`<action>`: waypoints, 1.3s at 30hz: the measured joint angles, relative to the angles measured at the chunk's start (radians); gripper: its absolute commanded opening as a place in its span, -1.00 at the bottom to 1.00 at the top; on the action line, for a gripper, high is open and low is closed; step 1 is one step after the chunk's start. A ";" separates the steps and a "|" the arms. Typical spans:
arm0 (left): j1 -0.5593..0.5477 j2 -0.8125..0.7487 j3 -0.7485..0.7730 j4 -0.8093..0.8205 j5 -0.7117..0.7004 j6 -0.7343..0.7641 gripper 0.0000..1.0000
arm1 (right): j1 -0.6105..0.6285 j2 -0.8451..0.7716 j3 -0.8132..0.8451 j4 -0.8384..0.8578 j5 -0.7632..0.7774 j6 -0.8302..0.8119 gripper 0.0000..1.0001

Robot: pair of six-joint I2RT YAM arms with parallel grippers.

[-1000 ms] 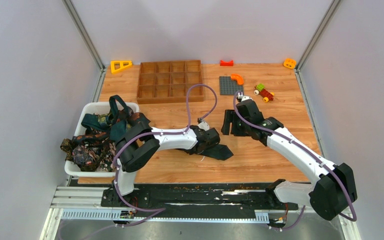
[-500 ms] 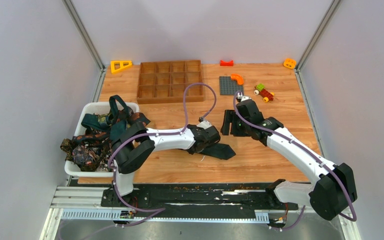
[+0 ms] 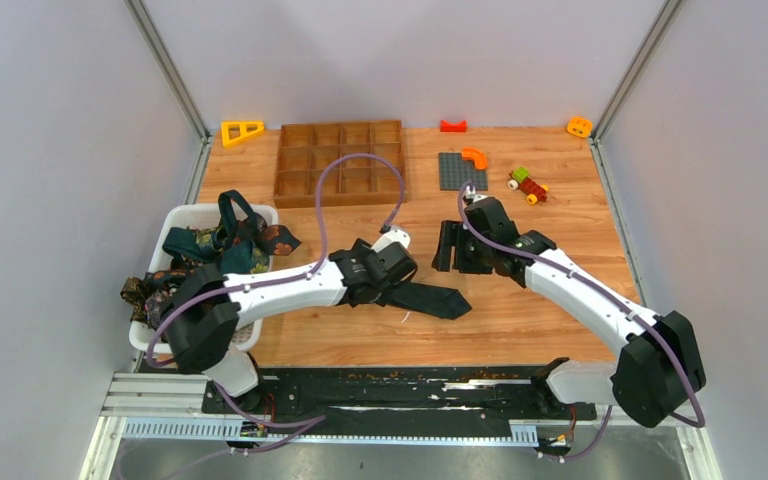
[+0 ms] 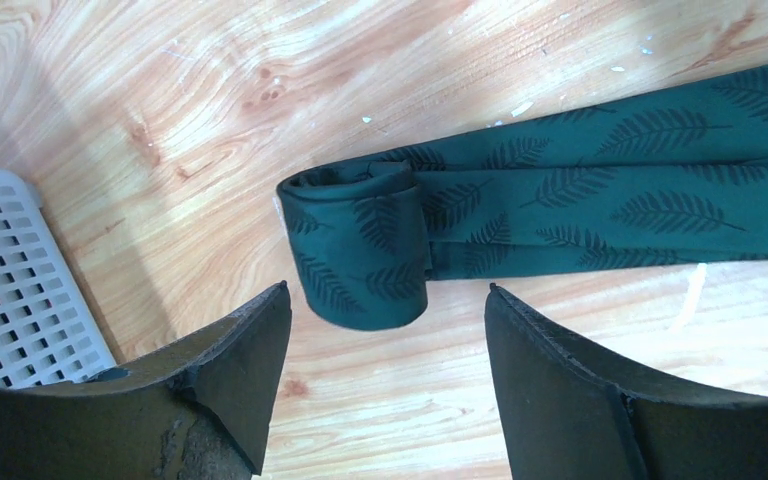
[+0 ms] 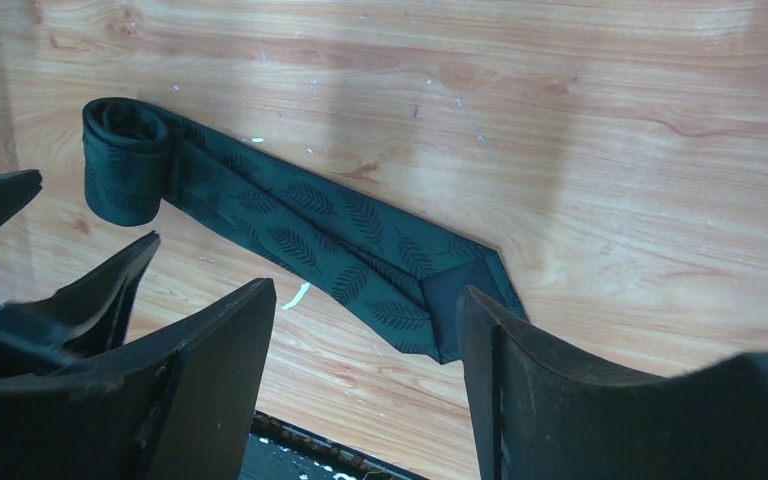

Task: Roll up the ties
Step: Roll the tie at the center of the board.

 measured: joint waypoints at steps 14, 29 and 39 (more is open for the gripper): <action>0.217 -0.352 -0.251 0.140 0.095 0.039 0.55 | 0.136 0.149 0.085 0.054 -0.025 0.032 0.30; 0.500 -0.476 -0.460 0.289 0.475 0.029 0.51 | 0.294 0.470 0.374 0.074 -0.098 0.072 -0.31; 0.523 -0.486 -0.485 0.342 0.555 0.025 0.46 | 0.326 0.594 0.470 0.097 -0.163 0.092 -0.51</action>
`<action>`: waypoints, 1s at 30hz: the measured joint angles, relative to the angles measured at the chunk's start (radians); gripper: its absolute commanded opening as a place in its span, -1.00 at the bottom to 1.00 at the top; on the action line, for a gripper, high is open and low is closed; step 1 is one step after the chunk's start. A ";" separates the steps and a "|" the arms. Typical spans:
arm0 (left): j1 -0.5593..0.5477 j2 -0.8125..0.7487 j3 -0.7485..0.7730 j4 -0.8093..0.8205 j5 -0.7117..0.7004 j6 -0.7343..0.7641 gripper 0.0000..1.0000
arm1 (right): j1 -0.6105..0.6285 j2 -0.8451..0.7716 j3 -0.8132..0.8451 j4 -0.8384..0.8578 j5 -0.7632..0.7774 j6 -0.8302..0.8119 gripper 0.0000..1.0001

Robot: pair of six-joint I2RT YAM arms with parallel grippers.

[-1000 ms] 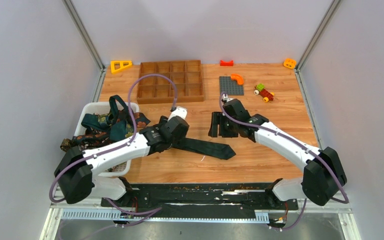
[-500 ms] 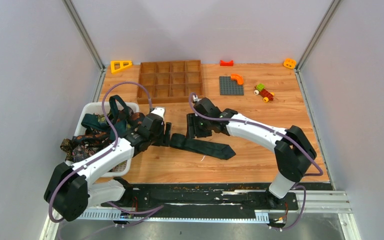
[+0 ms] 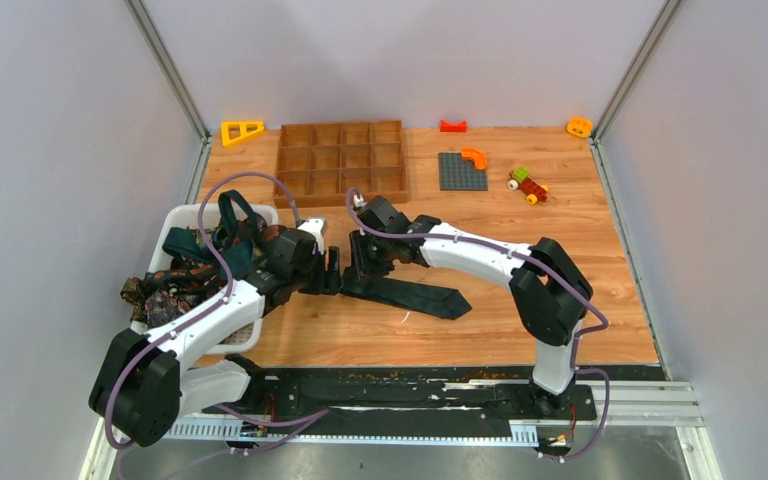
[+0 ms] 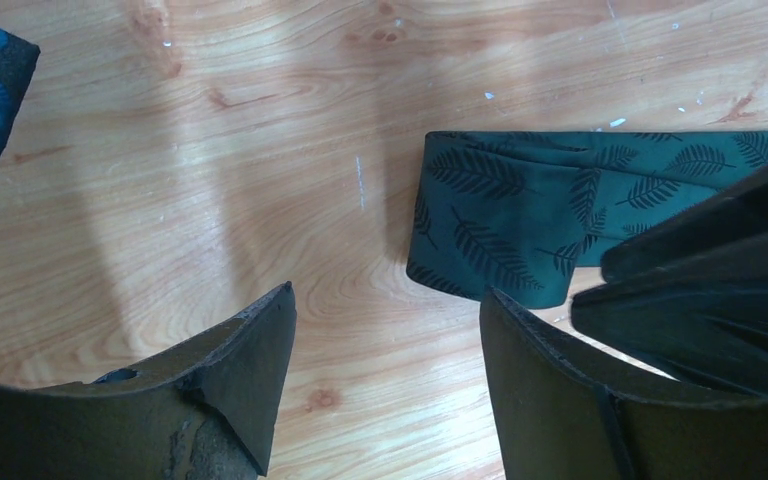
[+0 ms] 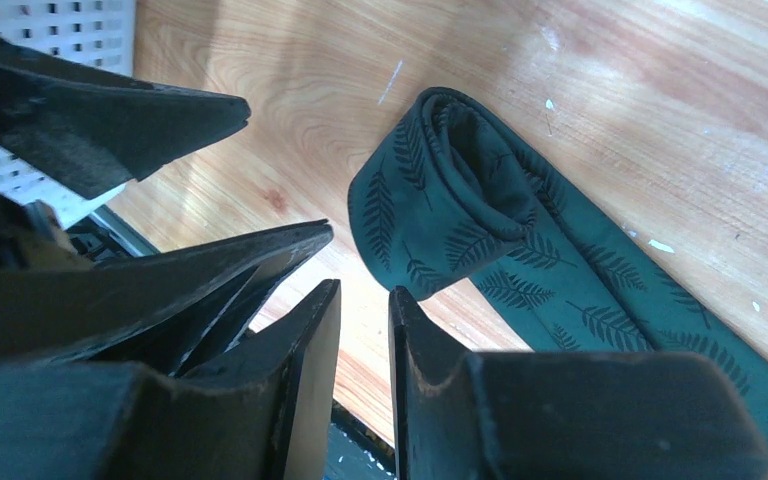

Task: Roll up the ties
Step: Roll the tie at the center of the board.

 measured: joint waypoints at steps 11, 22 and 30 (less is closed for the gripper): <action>0.005 0.002 -0.017 0.051 0.034 0.000 0.47 | -0.006 0.059 0.010 -0.004 -0.001 0.002 -0.55; 0.005 0.041 -0.027 0.133 0.106 0.000 0.47 | -0.030 0.061 -0.034 -0.004 0.008 -0.002 -0.56; 0.006 0.075 -0.028 0.177 0.143 0.001 0.45 | -0.039 0.063 -0.054 -0.004 0.011 -0.002 -0.56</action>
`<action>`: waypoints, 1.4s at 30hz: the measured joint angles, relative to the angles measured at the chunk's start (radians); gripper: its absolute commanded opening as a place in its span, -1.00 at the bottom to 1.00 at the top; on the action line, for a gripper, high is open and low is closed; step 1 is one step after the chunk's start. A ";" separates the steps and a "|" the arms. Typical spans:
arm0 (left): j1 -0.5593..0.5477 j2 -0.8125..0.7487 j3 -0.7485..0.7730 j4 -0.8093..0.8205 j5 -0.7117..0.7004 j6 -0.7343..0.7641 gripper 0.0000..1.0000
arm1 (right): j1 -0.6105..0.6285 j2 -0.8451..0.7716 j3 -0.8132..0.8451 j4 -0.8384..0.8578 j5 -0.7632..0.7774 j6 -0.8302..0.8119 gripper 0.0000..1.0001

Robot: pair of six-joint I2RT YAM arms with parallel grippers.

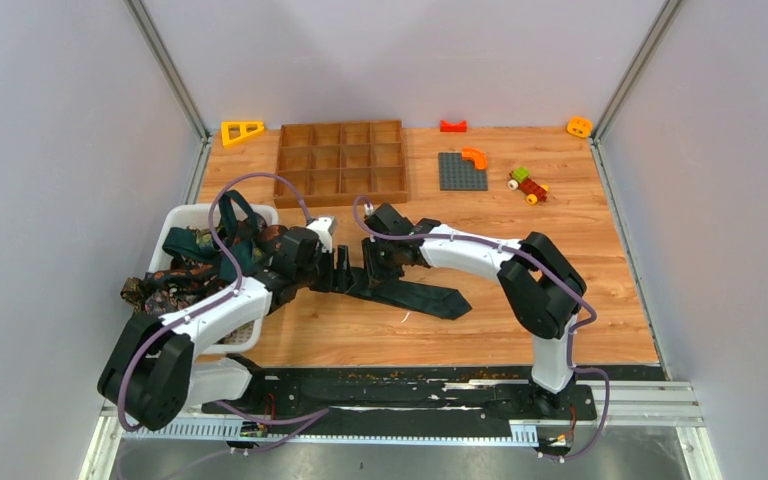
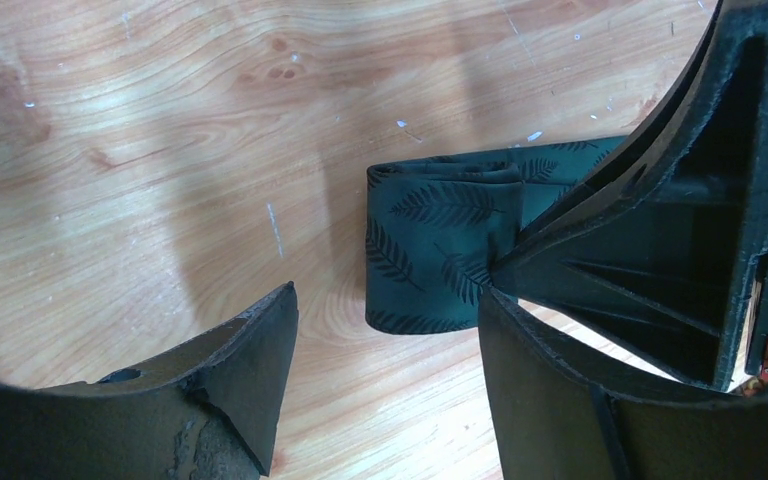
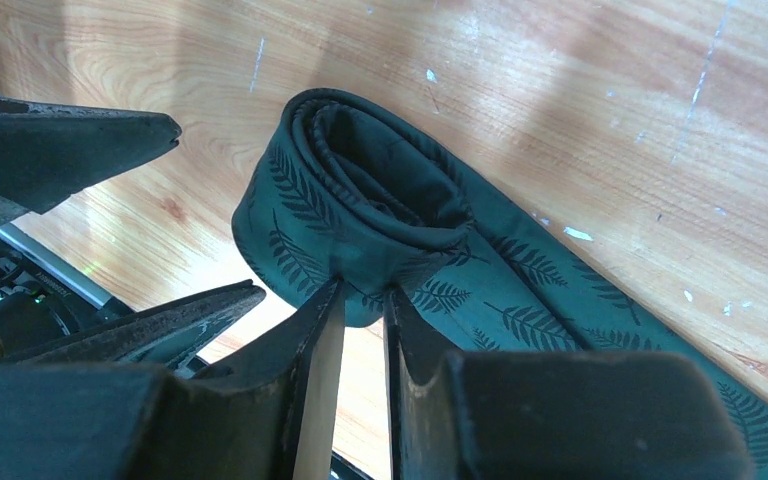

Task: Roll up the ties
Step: Roll the tie at the center of the board.

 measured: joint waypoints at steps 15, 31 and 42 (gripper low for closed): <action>0.000 0.090 0.000 0.087 0.073 0.000 0.42 | -0.015 0.000 -0.046 0.024 -0.005 0.000 -0.58; 0.019 0.244 -0.001 0.257 0.199 -0.011 -0.12 | -0.031 0.000 -0.059 0.032 -0.016 -0.001 -0.58; 0.022 0.269 -0.004 0.305 0.222 -0.031 -0.43 | -0.047 -0.034 -0.106 0.045 0.001 -0.023 -0.56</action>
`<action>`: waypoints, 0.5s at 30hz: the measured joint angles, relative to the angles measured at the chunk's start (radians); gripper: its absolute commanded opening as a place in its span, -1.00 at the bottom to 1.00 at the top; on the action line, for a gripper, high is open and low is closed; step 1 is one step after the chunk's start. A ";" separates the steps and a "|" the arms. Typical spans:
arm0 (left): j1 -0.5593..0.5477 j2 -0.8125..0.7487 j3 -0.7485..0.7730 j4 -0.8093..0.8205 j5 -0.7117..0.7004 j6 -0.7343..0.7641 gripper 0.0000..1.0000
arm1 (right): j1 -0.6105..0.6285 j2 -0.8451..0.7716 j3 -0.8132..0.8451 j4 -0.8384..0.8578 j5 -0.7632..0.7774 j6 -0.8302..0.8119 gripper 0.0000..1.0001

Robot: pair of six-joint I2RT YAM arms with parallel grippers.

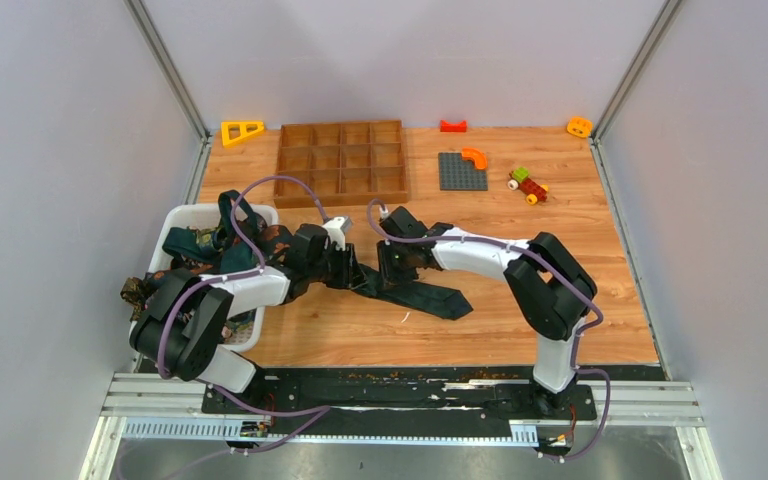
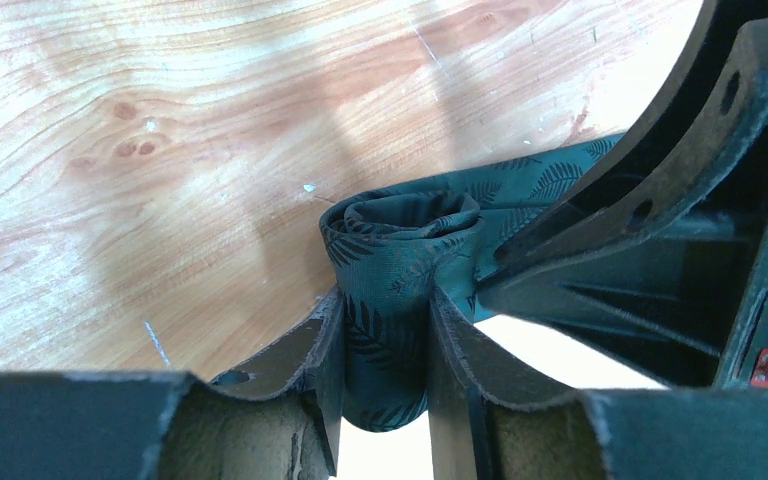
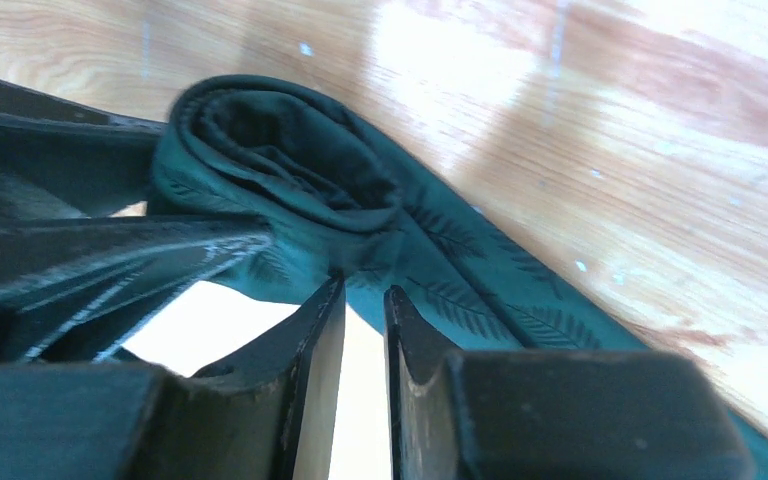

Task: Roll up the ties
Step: Roll the tie at the center of the board.

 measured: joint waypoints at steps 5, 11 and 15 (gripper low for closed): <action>-0.004 -0.002 0.012 -0.028 -0.023 0.001 -0.45 | -0.022 -0.043 -0.054 -0.002 0.034 -0.024 -0.55; -0.036 -0.023 0.056 -0.128 -0.124 0.021 -0.47 | -0.050 -0.170 -0.151 0.002 0.132 -0.071 -0.45; -0.070 -0.027 0.095 -0.199 -0.208 0.039 -0.47 | -0.073 -0.283 -0.237 0.024 0.188 -0.100 -0.32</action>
